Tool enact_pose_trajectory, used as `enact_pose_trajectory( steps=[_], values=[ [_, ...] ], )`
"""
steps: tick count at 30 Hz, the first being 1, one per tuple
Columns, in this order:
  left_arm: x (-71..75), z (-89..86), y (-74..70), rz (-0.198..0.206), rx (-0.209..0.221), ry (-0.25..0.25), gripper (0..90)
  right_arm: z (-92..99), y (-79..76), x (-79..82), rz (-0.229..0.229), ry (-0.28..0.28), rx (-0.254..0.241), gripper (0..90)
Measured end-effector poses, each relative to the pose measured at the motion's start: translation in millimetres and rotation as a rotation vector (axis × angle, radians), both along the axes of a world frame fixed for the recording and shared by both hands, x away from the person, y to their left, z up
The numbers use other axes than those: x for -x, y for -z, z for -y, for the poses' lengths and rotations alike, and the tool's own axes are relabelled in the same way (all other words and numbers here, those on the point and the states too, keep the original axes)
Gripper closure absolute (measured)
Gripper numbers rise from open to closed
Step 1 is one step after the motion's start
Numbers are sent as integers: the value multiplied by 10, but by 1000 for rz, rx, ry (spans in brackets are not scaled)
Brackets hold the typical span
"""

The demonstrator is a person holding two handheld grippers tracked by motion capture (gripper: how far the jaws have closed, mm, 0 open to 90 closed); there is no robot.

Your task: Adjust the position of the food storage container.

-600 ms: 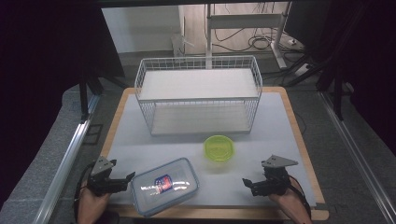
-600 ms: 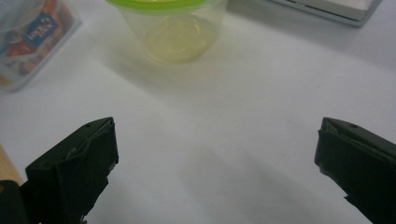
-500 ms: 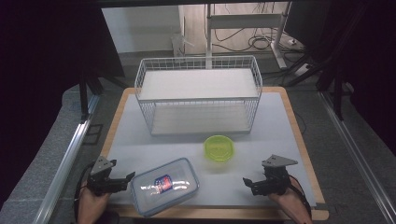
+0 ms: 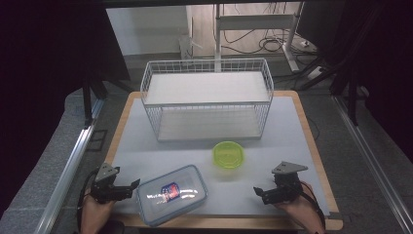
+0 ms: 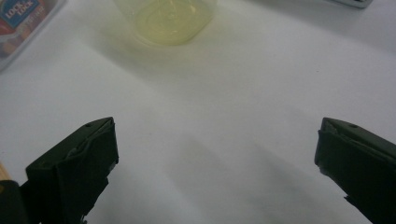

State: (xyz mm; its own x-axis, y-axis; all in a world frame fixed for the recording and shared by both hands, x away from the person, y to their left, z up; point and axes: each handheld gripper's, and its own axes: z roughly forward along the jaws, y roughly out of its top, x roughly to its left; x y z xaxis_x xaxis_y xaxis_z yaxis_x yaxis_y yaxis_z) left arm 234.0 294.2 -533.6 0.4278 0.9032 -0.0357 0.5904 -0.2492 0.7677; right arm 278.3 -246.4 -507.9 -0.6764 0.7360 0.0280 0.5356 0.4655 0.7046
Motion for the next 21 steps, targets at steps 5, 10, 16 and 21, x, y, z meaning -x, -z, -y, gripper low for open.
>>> enact_pose_trajectory(
  steps=[5,10,16,21],
  values=[
    [-4,-1,11,0,0,5,83,-14,-29,1,6,6,-4,44],
    [-4,-6,26,18,-11,6,72,-36,-63,1,17,2,2,109],
    [-8,-7,37,21,-15,7,62,-100,-115,-12,18,-57,9,261],
    [-4,-6,31,33,-13,10,62,-132,-153,-22,24,-92,3,361]
  ],
)
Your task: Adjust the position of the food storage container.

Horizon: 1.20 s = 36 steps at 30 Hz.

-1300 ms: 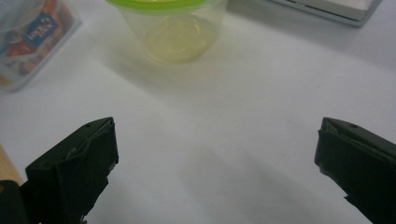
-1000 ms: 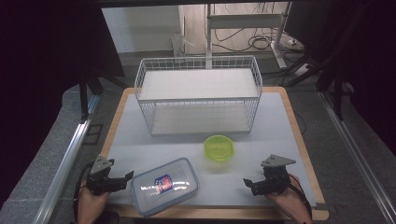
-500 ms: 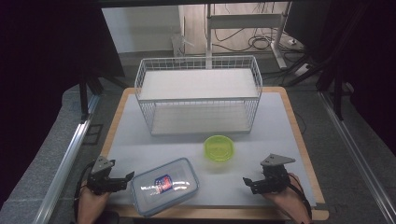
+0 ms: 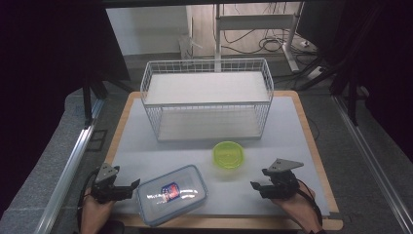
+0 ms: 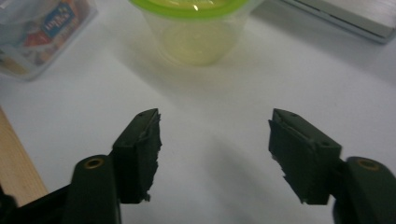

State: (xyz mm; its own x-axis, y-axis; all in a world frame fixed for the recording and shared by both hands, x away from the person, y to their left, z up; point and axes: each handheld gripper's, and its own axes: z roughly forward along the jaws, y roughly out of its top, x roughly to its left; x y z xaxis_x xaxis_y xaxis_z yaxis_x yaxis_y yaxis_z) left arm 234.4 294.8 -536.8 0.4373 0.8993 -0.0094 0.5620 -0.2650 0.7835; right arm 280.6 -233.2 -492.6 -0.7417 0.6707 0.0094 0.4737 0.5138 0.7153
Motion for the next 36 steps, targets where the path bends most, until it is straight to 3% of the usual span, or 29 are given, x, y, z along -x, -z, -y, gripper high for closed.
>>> enact_pose_trajectory(
  steps=[4,8,13,16,17,20,30,36],
  values=[
    [13,1,-23,24,8,5,60,-27,-68,-27,10,-13,-20,432],
    [9,-2,-17,21,9,6,60,-54,-145,-80,-22,4,-43,545],
    [5,9,-15,19,3,12,60,-119,-191,-121,-32,-14,-26,660],
    [5,12,-15,19,2,13,60,-194,-217,-163,-33,-35,14,757],
    [5,12,-15,19,2,14,60,-240,-238,-196,-38,-33,43,827],
    [5,14,-15,22,0,14,60,-284,-291,-242,-26,-47,34,896],
    [4,16,-11,21,-1,15,60,-449,-416,-395,-14,-78,-10,895],
    [2,14,-8,17,1,16,60,-689,-435,-530,-4,-107,-27,895]
  ],
)
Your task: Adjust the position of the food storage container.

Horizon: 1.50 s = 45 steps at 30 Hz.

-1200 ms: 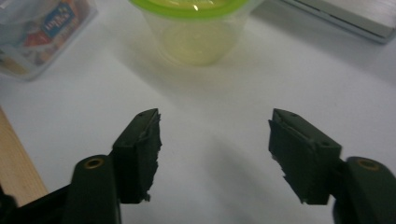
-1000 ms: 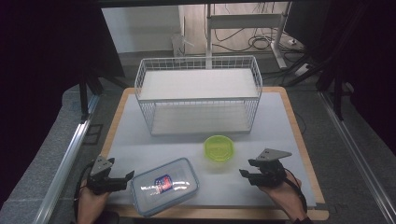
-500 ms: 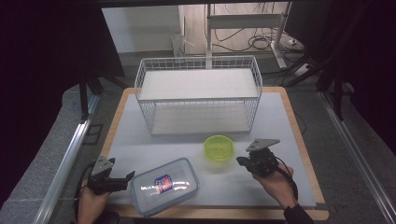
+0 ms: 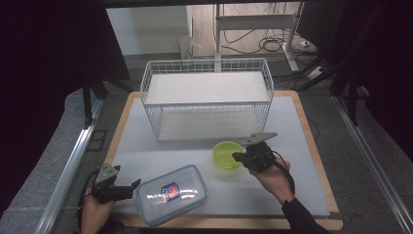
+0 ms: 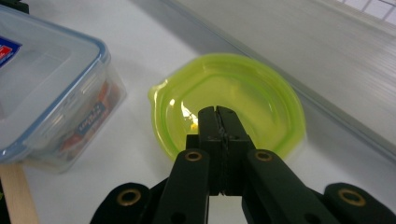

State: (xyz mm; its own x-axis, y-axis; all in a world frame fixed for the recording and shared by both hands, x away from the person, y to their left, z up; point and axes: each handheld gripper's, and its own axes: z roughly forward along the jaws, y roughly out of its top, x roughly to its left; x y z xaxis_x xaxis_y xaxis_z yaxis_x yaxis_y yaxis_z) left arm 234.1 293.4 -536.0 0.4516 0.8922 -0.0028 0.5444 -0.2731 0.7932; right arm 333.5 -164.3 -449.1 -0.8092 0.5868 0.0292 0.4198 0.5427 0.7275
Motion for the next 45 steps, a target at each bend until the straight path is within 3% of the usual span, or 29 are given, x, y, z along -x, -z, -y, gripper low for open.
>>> enact_pose_trajectory(
  steps=[16,29,34,45],
  values=[
    [-6,2,12,-8,7,6,60,-500,103,-251,-18,-48,-17,897],
    [-7,-6,16,-15,12,7,60,-843,244,-298,-9,-116,31,897],
    [-9,-6,17,-16,14,9,60,-861,304,-298,-14,-115,57,897],
    [-13,-7,25,-22,20,11,60,-709,314,-301,-27,-77,38,897]
  ],
)
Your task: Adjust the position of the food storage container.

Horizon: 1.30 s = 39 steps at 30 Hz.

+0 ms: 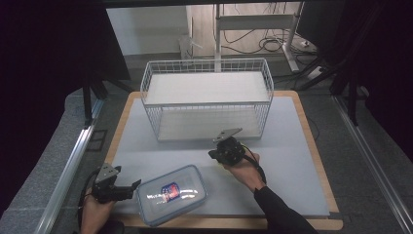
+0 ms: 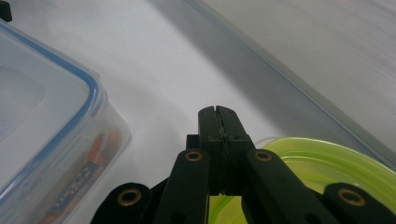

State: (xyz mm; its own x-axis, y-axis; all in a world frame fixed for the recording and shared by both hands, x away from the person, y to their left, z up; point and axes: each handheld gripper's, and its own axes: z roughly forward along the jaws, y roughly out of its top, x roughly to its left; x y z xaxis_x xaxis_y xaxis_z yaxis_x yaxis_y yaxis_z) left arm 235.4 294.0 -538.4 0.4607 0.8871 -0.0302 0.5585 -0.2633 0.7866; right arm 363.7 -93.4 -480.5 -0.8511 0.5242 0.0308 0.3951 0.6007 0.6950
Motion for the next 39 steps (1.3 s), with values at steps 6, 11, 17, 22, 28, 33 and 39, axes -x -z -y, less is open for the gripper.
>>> enact_pose_trajectory(
  steps=[6,11,17,22,28,33,39],
  values=[
    [-3,1,2,-3,1,2,60,167,18,0,-2,27,1,897],
    [-5,2,4,-5,0,2,60,311,33,-3,-8,57,-3,897],
    [-6,5,6,-7,-2,2,60,515,39,-6,-9,99,-11,897],
    [-7,6,8,-8,-2,3,60,711,29,-15,-6,142,-15,897],
    [-7,8,8,-9,-2,4,60,870,21,-20,-3,178,-18,897],
    [-9,9,11,-12,0,3,62,1041,13,-27,-3,219,-25,897],
    [-10,10,13,-15,-1,2,63,1269,4,-21,0,274,-30,897]
  ],
)
